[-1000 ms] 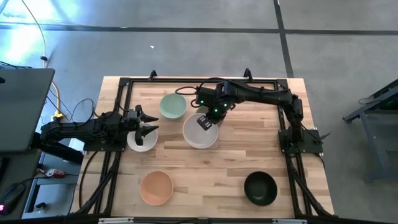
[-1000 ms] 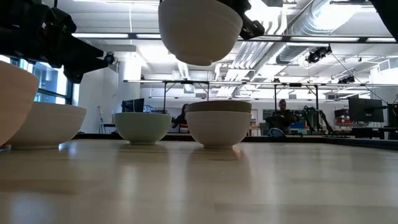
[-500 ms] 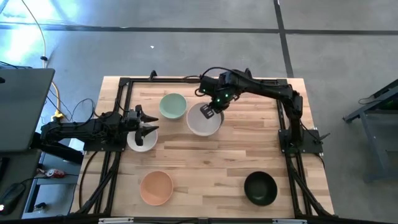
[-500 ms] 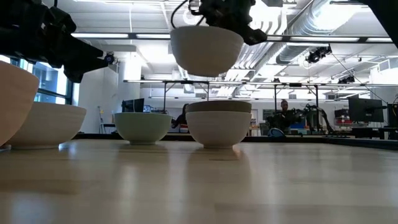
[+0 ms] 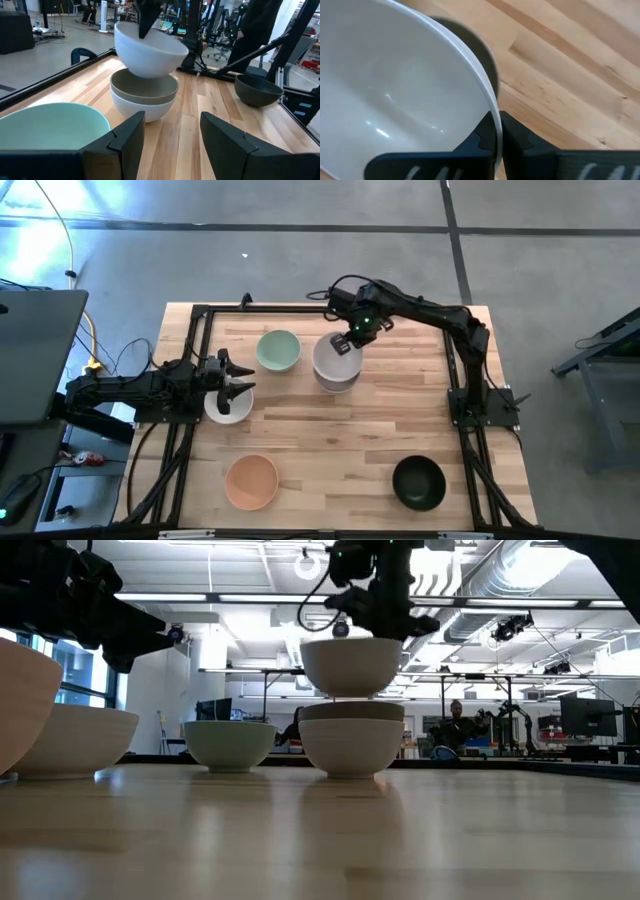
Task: Nest bowls inside each other
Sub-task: Stack the bottom white bowl on the gray bowl
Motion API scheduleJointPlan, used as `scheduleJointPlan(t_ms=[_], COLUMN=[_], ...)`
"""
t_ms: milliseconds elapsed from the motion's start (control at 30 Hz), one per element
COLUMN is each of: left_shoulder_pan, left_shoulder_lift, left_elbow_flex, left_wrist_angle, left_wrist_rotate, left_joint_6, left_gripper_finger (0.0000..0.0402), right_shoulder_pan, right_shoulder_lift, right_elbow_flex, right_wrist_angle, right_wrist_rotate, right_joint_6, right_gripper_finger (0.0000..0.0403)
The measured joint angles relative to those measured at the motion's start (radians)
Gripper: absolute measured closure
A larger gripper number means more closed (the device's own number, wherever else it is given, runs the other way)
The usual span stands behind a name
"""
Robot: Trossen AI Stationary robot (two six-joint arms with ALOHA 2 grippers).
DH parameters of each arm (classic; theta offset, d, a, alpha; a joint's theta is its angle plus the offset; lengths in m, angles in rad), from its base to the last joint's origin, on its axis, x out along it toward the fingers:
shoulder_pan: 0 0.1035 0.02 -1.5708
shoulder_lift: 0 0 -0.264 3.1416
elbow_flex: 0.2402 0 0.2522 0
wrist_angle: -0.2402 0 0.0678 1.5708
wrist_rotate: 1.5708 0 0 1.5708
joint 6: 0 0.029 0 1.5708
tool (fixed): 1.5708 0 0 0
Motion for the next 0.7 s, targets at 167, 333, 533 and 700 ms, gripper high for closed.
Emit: scheduleJointPlan(t_ms=[167,333,533,700], left_shoulder_pan=[0.0,0.0,0.0,0.0], left_shoulder_lift=[0.0,0.0,0.0,0.0], left_elbow_flex=[0.0,0.0,0.0,0.0], left_wrist_angle=[0.0,0.0,0.0,0.0], left_wrist_rotate=[0.0,-0.001,-0.003,-0.009], left_joint_6=[-0.002,-0.002,-0.002,-0.002], left_gripper_finger=[0.022,0.022,0.022,0.022], right_shoulder_pan=[0.001,0.001,0.0,0.0], right_shoulder_lift=[0.0,0.001,0.001,0.001], right_elbow_flex=[-0.092,-0.185,-0.264,-0.287], right_wrist_angle=[0.099,0.159,0.221,0.272], right_wrist_rotate=[-0.043,-0.065,-0.072,-0.092], right_joint_6=[-0.008,-0.008,-0.018,-0.018], right_gripper_finger=[0.0403,0.0403,0.0403,0.0403])
